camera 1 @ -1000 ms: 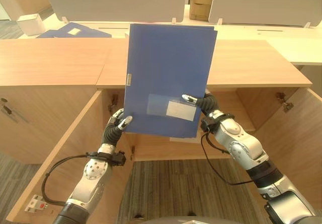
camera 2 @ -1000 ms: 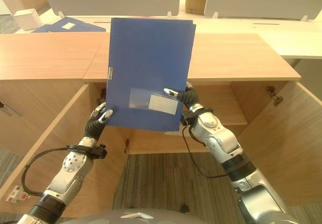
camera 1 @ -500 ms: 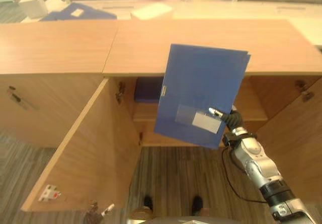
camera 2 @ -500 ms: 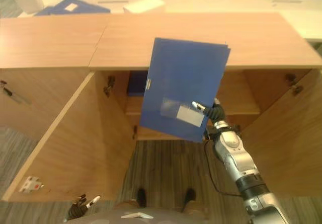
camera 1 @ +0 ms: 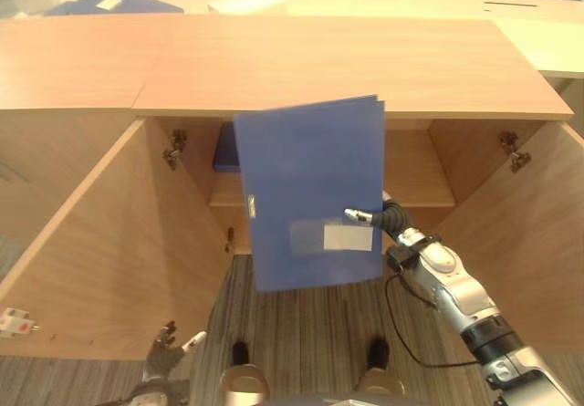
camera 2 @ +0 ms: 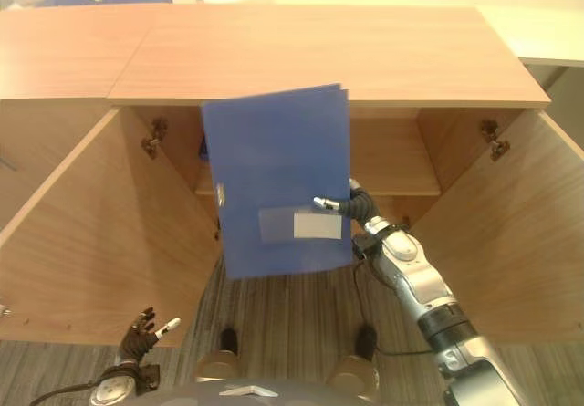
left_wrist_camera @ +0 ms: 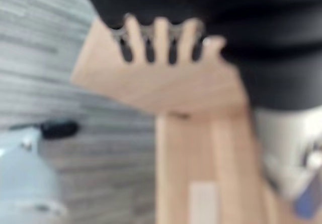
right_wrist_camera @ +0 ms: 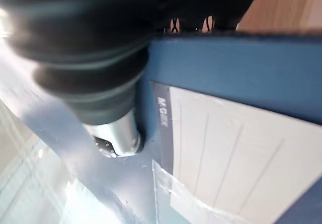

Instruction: Put the empty folder in the office cabinet

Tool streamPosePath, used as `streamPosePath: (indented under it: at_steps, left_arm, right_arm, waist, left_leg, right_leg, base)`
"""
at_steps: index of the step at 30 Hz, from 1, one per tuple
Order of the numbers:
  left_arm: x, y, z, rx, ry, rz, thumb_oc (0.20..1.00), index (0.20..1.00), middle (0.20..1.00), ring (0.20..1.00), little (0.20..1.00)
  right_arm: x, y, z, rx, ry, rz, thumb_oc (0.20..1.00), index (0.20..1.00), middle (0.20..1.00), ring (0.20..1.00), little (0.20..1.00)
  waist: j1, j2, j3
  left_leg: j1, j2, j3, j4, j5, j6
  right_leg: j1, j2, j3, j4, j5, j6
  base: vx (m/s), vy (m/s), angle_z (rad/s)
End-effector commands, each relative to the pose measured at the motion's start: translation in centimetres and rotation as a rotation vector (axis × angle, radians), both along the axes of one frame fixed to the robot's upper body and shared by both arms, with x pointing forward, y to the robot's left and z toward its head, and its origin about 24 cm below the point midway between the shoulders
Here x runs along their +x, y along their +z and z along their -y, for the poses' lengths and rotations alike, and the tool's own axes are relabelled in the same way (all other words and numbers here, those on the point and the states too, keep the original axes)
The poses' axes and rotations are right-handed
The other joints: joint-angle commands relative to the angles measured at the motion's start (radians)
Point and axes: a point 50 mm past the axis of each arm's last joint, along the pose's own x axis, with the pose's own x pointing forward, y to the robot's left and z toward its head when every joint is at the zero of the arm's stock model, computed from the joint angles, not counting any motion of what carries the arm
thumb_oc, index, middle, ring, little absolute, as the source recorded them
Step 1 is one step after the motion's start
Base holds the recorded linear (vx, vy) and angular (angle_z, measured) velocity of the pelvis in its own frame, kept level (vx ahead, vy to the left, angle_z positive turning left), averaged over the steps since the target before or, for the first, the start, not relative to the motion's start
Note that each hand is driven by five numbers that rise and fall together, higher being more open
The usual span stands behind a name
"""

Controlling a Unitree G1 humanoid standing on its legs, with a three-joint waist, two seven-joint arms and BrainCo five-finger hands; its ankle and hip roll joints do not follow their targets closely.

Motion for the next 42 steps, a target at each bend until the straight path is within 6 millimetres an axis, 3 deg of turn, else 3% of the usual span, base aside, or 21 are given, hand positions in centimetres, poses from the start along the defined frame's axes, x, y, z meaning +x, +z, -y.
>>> streamPosePath:
  at_steps: [1, 3, 5, 7, 11, 16, 21, 22, 26, 29, 32, 33, 37, 40, 41, 42]
  left_arm:
    - [3.0, 2.7, -2.4, 0.073, -0.063, 0.152, 1.000, 1.000, 1.000, 1.000, 1.000]
    - [6.0, 4.3, -1.6, 0.078, -0.147, 0.267, 1.000, 1.000, 1.000, 1.000, 1.000]
    - [6.4, 4.4, -1.5, 0.084, -0.160, 0.277, 1.000, 1.000, 1.000, 1.000, 1.000]
    - [8.1, 5.1, -0.5, 0.096, -0.213, 0.326, 1.000, 1.000, 1.000, 1.000, 1.000]
    - [8.7, 5.1, 0.0, 0.081, -0.189, 0.326, 1.000, 1.000, 1.000, 1.000, 1.000]
    - [8.7, 5.5, -0.3, 0.102, -0.182, 0.319, 1.000, 1.000, 1.000, 1.000, 1.000]
    - [8.7, 5.8, -0.3, 0.041, -0.104, 0.321, 1.000, 1.000, 1.000, 1.000, 1.000]
    - [8.7, 5.8, -0.3, 0.041, -0.104, 0.321, 1.000, 1.000, 1.000, 1.000, 1.000]
    - [8.4, 5.2, 0.6, -0.051, -0.036, 0.285, 1.000, 1.000, 1.000, 1.000, 1.000]
    - [8.2, 4.8, 1.0, -0.073, -0.035, 0.275, 1.000, 1.000, 1.000, 1.000, 1.000]
    - [8.0, 4.3, 2.3, -0.122, -0.043, 0.257, 1.000, 1.000, 1.000, 1.000, 1.000]
    - [8.0, 4.3, 2.3, -0.122, -0.043, 0.257, 1.000, 1.000, 1.000, 1.000, 1.000]
    - [7.2, 3.5, 2.5, -0.175, 0.024, 0.228, 1.000, 1.000, 1.000, 1.000, 1.000]
    - [6.6, 3.1, 2.8, -0.202, 0.059, 0.216, 1.000, 1.000, 1.000, 1.000, 1.000]
    - [6.3, 2.9, 2.9, -0.205, 0.060, 0.208, 1.000, 1.000, 1.000, 1.000, 1.000]
    - [6.3, 2.9, 2.9, -0.205, 0.060, 0.208, 1.000, 1.000, 1.000, 1.000, 1.000]
  right_arm:
    - [-0.3, 7.3, -3.3, -0.045, 0.284, 0.310, 0.200, 0.200, 0.200, 0.200, 0.200]
    - [-1.5, 7.2, -4.4, -0.105, 0.399, 0.280, 0.200, 0.200, 0.200, 0.200, 0.200]
    - [-1.5, 7.0, -4.4, -0.114, 0.402, 0.276, 0.200, 0.200, 0.200, 0.200, 0.200]
    - [-1.2, 5.4, -4.2, -0.174, 0.382, 0.225, 0.200, 0.200, 0.200, 0.200, 0.200]
    - [-0.3, 2.8, -3.3, -0.288, 0.346, 0.223, 0.200, 0.200, 0.200, 0.200, 0.200]
    - [1.3, 3.1, -1.6, -0.253, 0.156, 0.238, 0.200, 0.200, 0.200, 0.200, 0.200]
    - [4.1, 6.1, 1.5, -0.121, -0.166, 0.344, 0.200, 0.200, 0.200, 0.200, 0.200]
    - [4.1, 6.1, 1.5, -0.121, -0.166, 0.344, 0.200, 0.200, 0.200, 0.200, 0.200]
    - [8.2, 12.0, 4.9, 0.037, -0.487, 0.340, 0.200, 0.200, 0.200, 0.200, 0.200]
    - [9.5, 13.6, 5.6, 0.122, -0.580, 0.301, 0.200, 0.200, 0.200, 0.200, 0.200]
    - [11.6, 17.2, 8.4, 0.308, -0.842, 0.241, 0.200, 0.200, 0.200, 0.200, 0.200]
    - [11.6, 17.2, 8.4, 0.308, -0.842, 0.241, 0.200, 0.200, 0.200, 0.200, 0.200]
    - [12.4, 19.7, 10.8, 0.435, -1.114, 0.151, 0.200, 0.200, 0.200, 0.200, 0.200]
    - [12.3, 21.4, 11.5, 0.682, -1.233, 0.080, 0.200, 0.200, 0.200, 0.200, 0.200]
    - [12.2, 21.7, 12.0, 0.741, -1.266, 0.081, 0.200, 0.200, 0.200, 0.200, 0.200]
    - [12.2, 21.7, 12.0, 0.741, -1.266, 0.081, 0.200, 0.200, 0.200, 0.200, 0.200]
  waist:
    - [-0.006, -0.037, 0.028]
    - [-0.039, -0.025, 0.102]
    - [-0.044, -0.023, 0.110]
    - [-0.066, -0.010, 0.162]
    - [-0.078, 0.011, 0.214]
    - [-0.074, 0.041, 0.255]
    - [-0.065, 0.069, 0.255]
    - [-0.065, 0.069, 0.255]
    - [-0.035, 0.111, 0.255]
    - [-0.020, 0.126, 0.255]
    - [0.012, 0.159, 0.255]
    - [0.012, 0.159, 0.255]
    - [0.046, 0.178, 0.255]
    - [0.071, 0.189, 0.255]
    - [0.078, 0.197, 0.255]
    - [0.078, 0.197, 0.255]
  left_leg:
    - [0.034, -0.025, -0.006, 0.189, -0.163, 0.044]
    - [-0.025, 0.002, -0.011, 0.171, -0.134, 0.034]
    - [-0.036, 0.002, -0.013, 0.172, -0.134, 0.034]
    - [-0.098, 0.004, -0.031, 0.203, -0.142, 0.032]
    - [-0.145, -0.010, -0.066, 0.236, -0.170, 0.031]
    - [-0.218, -0.019, -0.104, 0.284, -0.198, 0.024]
    - [-0.301, -0.023, -0.126, 0.354, -0.239, 0.024]
    - [-0.301, -0.023, -0.126, 0.354, -0.239, 0.024]
    - [-0.356, -0.027, -0.152, 0.413, -0.282, 0.027]
    - [-0.368, -0.030, -0.161, 0.430, -0.296, 0.030]
    - [-0.406, -0.029, -0.180, 0.463, -0.313, 0.033]
    - [-0.406, -0.029, -0.180, 0.463, -0.313, 0.033]
    - [-0.459, -0.021, -0.206, 0.495, -0.310, 0.035]
    - [-0.496, -0.020, -0.225, 0.513, -0.301, 0.035]
    - [-0.487, -0.022, -0.234, 0.519, -0.320, 0.038]
    - [-0.487, -0.022, -0.234, 0.519, -0.320, 0.038]
  right_leg:
    - [-0.137, -0.042, 0.060, 0.045, 0.080, 0.040]
    - [-0.257, -0.042, 0.096, 0.113, 0.069, 0.040]
    - [-0.277, -0.045, 0.101, 0.124, 0.069, 0.041]
    - [-0.386, -0.057, 0.127, 0.189, 0.072, 0.042]
    - [-0.480, -0.069, 0.154, 0.222, 0.084, 0.044]
    - [-0.587, -0.080, 0.190, 0.291, 0.078, 0.040]
    - [-0.709, -0.089, 0.231, 0.406, 0.044, 0.028]
    - [-0.709, -0.089, 0.231, 0.406, 0.044, 0.028]
    - [-0.807, -0.093, 0.260, 0.527, -0.005, 0.005]
    - [-0.830, -0.095, 0.266, 0.561, -0.021, -0.002]
    - [-0.883, -0.100, 0.276, 0.644, -0.059, -0.019]
    - [-0.883, -0.100, 0.276, 0.644, -0.059, -0.019]
    - [-0.912, -0.098, 0.275, 0.731, -0.114, -0.040]
    - [-0.927, -0.092, 0.269, 0.785, -0.158, -0.059]
    - [-0.916, -0.094, 0.268, 0.815, -0.195, -0.050]
    - [-0.916, -0.094, 0.268, 0.815, -0.195, -0.050]
  base:
    - [-0.17, -0.233, -0.29]
    - [-0.25, -0.149, -0.35]
    - [-0.12, -0.023, -0.06]
    - [-0.10, -0.007, 0.00]
    - [0.01, 0.007, 0.20]
    - [-0.01, -0.012, 0.09]
    - [-0.02, -0.016, 0.22]
    - [-0.02, -0.007, 0.16]
    - [-0.02, 0.007, 0.08]
    - [0.01, 0.029, -0.04]
    - [0.03, 0.044, 0.05]
    - [0.00, 0.000, 0.00]
    - [0.06, -0.053, 0.13]
    - [0.09, -0.075, 0.19]
    - [0.11, -0.036, 0.06]
    - [0.10, -0.024, 0.07]
